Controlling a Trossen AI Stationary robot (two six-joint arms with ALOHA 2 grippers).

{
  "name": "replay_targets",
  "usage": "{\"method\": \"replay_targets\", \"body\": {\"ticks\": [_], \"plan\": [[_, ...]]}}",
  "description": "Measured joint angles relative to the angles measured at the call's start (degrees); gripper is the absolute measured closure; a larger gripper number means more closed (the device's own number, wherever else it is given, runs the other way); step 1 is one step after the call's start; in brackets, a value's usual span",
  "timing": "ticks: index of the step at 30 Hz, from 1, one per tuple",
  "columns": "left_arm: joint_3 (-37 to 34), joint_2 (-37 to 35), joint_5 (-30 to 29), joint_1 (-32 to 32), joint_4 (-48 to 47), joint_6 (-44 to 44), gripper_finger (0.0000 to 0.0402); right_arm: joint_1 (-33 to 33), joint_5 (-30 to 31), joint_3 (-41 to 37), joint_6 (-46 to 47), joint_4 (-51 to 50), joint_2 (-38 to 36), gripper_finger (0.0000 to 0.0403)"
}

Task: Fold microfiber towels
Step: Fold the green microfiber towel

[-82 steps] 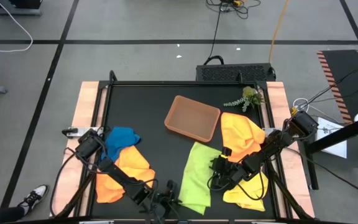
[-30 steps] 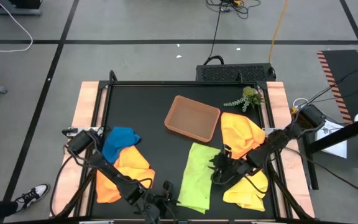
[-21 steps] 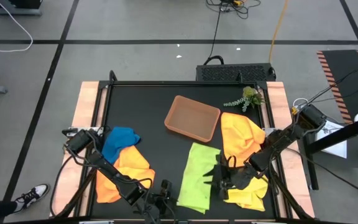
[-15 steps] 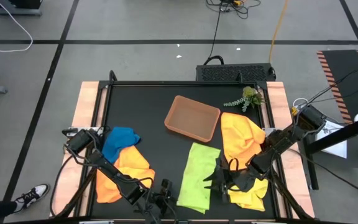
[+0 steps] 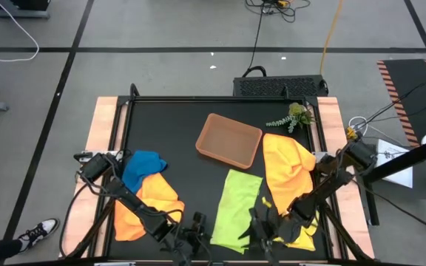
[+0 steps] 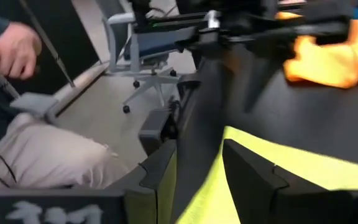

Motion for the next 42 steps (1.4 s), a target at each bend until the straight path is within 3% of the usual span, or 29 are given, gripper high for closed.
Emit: {"method": "replay_targets", "body": {"ticks": [7, 15, 31, 36, 42], "plan": [[0.0, 0.04, 1.19, 0.8, -0.13, 0.08, 0.0249, 0.46, 0.06, 8.57, -1.75, -12.25, 4.67, 0.0277], [0.04, 2.83, 3.02, 0.64, 0.5, 7.49, 0.024, 1.71, -0.07, 15.96, -2.11, -22.15, 10.66, 0.0277], [0.08, 4.07, 0.0, 0.74, 1.16, 19.43, 0.0146, 2.29, 0.06, 16.56, 2.1, -29.44, 11.35, 0.0277], [0.13, 5.01, -0.8, 0.71, 2.59, 23.8, 0.0149, 2.42, 0.3, 16.56, 4.92, -31.75, 9.01, 0.0277], [0.13, 5.14, -1.66, 1.07, 3.06, 28.79, 0.0181, 2.42, 1.59, 16.56, 8.56, -31.48, 7.6, 0.0277]]}}
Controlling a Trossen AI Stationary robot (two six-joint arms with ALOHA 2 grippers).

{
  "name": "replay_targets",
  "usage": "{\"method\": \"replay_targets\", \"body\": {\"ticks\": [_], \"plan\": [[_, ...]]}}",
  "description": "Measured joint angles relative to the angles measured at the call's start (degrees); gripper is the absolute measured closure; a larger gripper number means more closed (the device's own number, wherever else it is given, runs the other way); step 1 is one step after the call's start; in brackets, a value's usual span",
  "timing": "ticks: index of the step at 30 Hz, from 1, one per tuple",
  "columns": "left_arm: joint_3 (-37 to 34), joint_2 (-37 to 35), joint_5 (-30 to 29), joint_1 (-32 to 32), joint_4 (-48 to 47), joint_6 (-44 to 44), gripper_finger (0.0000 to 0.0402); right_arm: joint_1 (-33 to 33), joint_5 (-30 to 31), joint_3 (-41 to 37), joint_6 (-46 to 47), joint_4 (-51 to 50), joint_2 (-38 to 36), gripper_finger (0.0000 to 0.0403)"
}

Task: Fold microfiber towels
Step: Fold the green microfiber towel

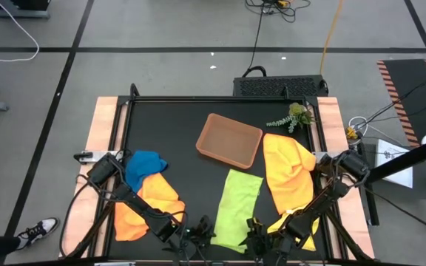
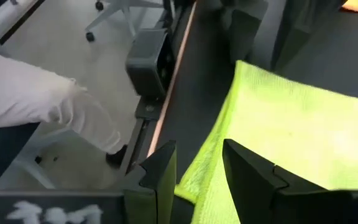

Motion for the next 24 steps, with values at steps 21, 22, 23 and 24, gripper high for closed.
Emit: {"method": "replay_targets", "body": {"ticks": [21, 22, 23, 24], "plan": [[-0.04, 1.46, 2.37, 0.86, 2.89, 4.36, 0.0271, 2.12, 0.28, -1.31, -3.1, -7.29, 0.07, 0.0277], [-0.04, 1.46, 2.38, 0.86, 2.89, 4.36, 0.0273, 2.1, 0.28, -1.48, -3.04, -7.26, 0.07, 0.0277], [-0.04, 1.46, 2.37, 0.86, 2.87, 4.38, 0.0275, 2.12, 0.27, -1.66, -3.03, -7.27, 0.07, 0.0277], [-0.04, 1.47, 2.37, 0.86, 2.9, 4.45, 0.0277, 2.12, 0.26, -1.84, -3.04, -7.3, 0.07, 0.0277]]}}
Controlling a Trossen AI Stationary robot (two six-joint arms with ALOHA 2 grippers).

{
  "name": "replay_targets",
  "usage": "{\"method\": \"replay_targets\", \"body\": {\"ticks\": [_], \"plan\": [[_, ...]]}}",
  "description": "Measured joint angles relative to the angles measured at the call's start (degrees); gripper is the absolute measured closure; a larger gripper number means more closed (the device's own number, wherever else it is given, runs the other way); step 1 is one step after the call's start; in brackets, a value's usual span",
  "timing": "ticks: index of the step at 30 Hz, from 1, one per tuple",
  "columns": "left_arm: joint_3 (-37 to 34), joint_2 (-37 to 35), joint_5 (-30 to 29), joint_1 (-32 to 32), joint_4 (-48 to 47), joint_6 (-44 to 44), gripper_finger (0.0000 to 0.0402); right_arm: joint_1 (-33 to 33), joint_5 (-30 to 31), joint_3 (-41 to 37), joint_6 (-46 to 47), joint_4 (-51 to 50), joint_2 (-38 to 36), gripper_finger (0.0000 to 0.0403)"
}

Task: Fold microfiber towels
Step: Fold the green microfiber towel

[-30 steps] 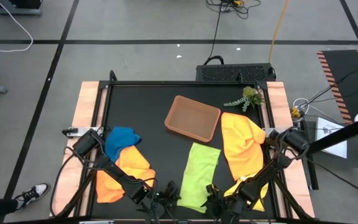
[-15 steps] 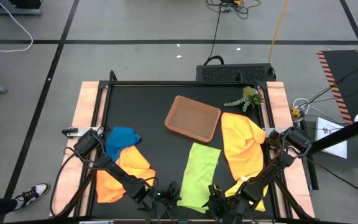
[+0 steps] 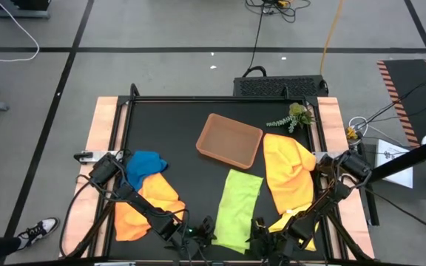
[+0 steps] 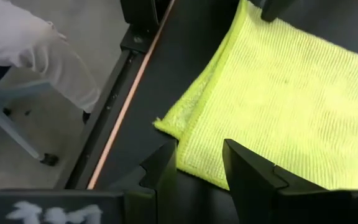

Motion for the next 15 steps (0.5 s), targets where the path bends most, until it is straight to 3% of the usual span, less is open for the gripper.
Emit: {"method": "replay_targets", "body": {"ticks": [7, 15], "plan": [[-0.02, 0.02, 0.01, 0.32, 0.38, 0.68, 0.0311, 0.38, -0.15, -0.15, -0.1, 0.43, 0.0, 0.0272], [-0.13, 0.16, -0.53, 0.36, 2.67, -0.23, 0.0394, 0.72, 0.06, -0.15, 0.14, 1.09, 0.24, 0.0217]]}}
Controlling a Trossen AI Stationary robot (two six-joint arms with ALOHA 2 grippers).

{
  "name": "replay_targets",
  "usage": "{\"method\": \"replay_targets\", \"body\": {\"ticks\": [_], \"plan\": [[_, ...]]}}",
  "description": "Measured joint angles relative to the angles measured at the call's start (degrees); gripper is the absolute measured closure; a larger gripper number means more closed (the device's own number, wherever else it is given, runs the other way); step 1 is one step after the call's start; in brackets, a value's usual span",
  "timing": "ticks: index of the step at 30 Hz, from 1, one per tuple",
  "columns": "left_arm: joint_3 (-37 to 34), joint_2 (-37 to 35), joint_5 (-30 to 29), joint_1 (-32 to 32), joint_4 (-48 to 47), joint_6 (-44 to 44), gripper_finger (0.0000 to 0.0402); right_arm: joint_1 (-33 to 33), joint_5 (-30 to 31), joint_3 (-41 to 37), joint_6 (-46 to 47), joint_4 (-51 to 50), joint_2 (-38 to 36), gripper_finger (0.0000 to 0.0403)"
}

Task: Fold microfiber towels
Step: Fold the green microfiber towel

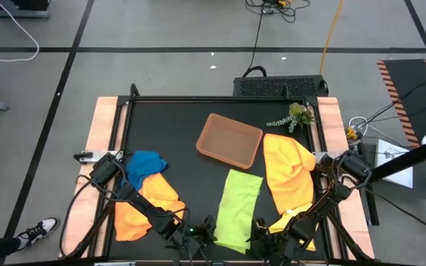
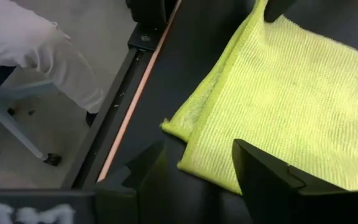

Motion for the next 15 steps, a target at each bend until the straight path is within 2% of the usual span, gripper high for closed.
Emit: {"method": "replay_targets", "body": {"ticks": [6, 15], "plan": [[-0.07, 0.14, -0.46, 0.05, 3.31, -1.68, 0.0397, 0.1, 1.38, 0.0, -0.41, 0.31, 0.0, 0.0185], [-0.11, 0.05, -1.37, 1.55, 8.23, -9.84, 0.0397, 0.42, 4.58, 0.0, -1.24, 1.15, 0.01, 0.0181]]}}
